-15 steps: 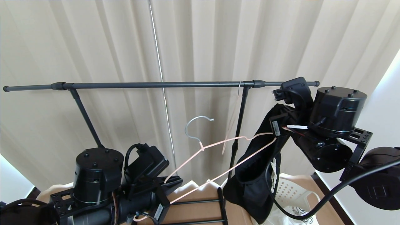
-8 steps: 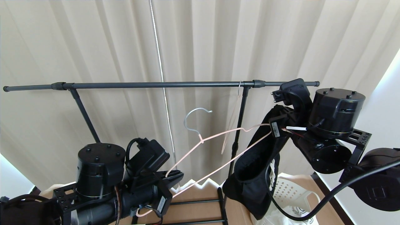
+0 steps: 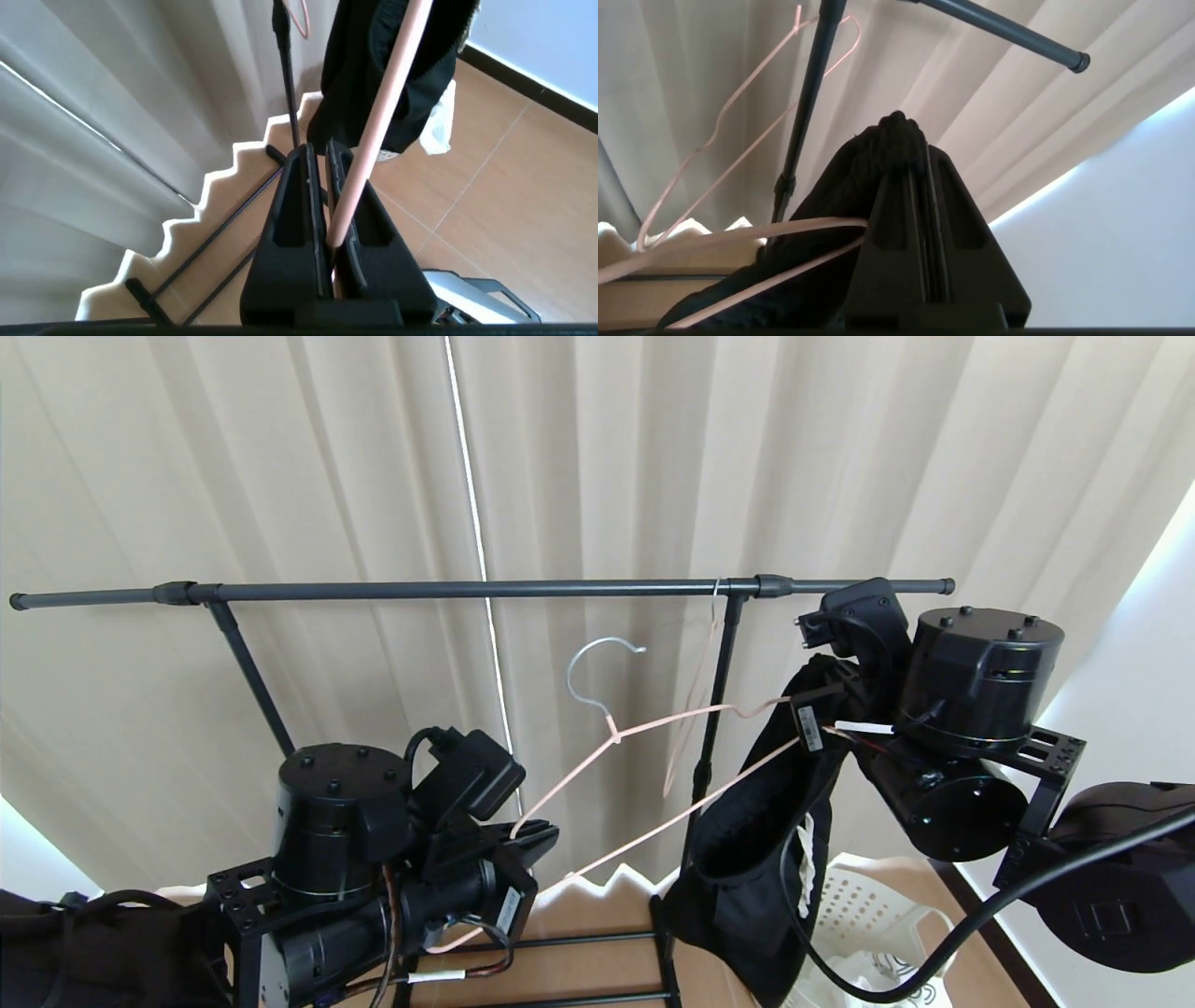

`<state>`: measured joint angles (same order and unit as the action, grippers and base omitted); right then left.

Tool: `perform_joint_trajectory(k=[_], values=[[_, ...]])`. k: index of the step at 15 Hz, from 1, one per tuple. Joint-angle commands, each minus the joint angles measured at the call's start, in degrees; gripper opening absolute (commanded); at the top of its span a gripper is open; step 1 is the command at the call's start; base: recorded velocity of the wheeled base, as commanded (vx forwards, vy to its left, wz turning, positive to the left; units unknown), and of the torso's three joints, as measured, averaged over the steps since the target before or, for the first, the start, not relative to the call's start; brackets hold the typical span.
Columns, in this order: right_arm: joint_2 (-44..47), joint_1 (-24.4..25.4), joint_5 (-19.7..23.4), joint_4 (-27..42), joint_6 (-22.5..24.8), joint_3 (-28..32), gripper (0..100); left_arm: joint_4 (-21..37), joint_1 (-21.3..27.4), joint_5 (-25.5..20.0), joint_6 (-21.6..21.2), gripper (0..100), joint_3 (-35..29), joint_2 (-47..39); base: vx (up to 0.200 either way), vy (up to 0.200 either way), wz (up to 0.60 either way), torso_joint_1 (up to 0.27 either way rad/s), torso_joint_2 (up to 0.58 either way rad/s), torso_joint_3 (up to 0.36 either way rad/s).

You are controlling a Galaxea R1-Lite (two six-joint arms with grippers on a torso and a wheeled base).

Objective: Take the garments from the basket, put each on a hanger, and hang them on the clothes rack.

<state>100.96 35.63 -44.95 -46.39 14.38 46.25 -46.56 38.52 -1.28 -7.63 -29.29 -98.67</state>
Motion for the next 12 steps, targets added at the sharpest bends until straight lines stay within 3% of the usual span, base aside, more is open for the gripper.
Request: perform_joint_trajectory(k=[1, 3, 7, 12], values=[[1.5, 0.4, -0.8, -0.9, -0.3, 0.7, 0, 0.0, 0.5, 0.8, 0.5, 0, -1.4, -1.7, 0.000, 0.000, 0.00, 0.000, 0.00, 0.000], [2.7, 1.5, -3.4, -2.8, -0.3, 0.9, 0, 0.0, 1.2, 2.5, 1.4, 0, -3.3, -3.2, 0.000, 0.000, 0.00, 0.000, 0.00, 0.000], [2.7, 2.0, -4.7, -2.8, -0.4, 1.9, 0, -0.1, 2.0, 2.9, 1.5, 0, -4.0, -4.2, 0.000, 0.000, 0.00, 0.000, 0.00, 0.000], [2.7, 0.8, -8.1, -2.8, -1.1, 4.2, 0, 0.0, 3.1, 9.7, 5.4, 0, -6.9, -5.1, 0.000, 0.000, 0.00, 0.000, 0.00, 0.000]])
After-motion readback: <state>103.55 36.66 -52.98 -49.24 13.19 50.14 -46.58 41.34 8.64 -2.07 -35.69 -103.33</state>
